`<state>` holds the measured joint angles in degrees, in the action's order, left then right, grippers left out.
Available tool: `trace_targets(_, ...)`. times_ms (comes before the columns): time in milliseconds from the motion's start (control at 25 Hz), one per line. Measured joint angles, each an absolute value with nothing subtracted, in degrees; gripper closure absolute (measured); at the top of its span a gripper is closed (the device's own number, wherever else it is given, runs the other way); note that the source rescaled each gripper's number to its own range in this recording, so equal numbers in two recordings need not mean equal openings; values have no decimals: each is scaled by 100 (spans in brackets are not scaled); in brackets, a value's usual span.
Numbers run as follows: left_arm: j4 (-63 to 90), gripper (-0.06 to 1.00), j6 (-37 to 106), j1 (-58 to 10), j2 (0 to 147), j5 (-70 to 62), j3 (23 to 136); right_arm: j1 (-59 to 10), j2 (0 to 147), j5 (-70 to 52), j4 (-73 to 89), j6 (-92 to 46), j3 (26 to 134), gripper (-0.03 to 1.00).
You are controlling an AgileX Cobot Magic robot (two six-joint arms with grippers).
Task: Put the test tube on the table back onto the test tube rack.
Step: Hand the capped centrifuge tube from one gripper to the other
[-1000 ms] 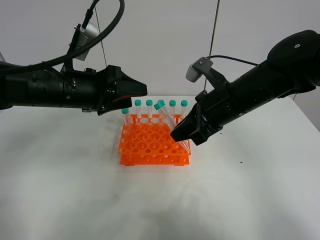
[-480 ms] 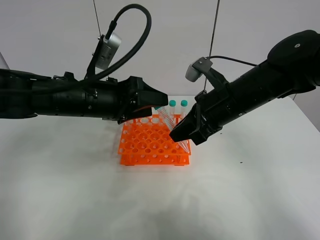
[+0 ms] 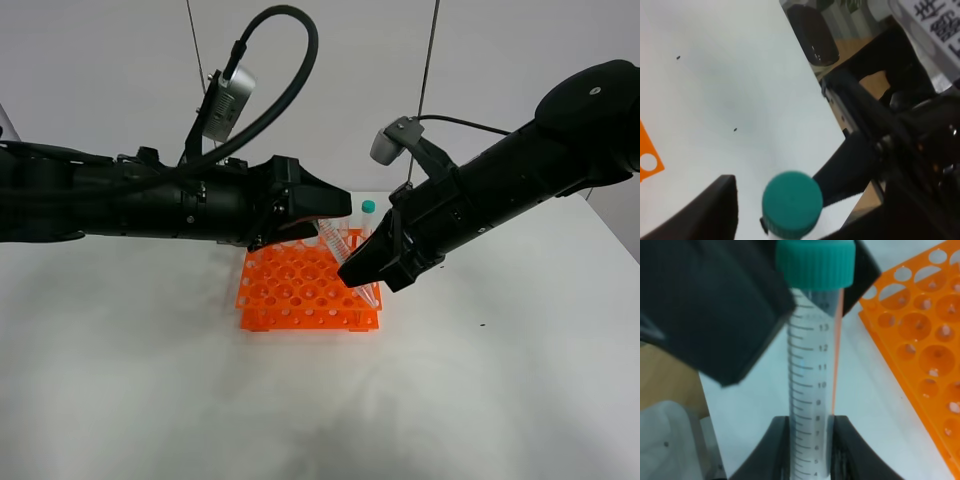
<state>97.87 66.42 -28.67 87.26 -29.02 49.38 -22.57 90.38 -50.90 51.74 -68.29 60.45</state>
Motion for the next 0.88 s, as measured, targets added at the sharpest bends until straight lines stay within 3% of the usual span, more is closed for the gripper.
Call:
trace_targets(400, 9845, 14, 6738, -2867, 8726, -2914, 4938, -2257, 9038, -5097, 5021, -6508, 6045, 97)
trace_targets(600, 9859, 28, 6743, -2867, 8726, -2972, 4938, -2257, 9038, -5097, 5026, -6496, 6045, 97)
trace_targets(880, 9864, 33, 6743, -2867, 8726, -2972, 4938, -2257, 9038, -5140, 5097, -6496, 6045, 97)
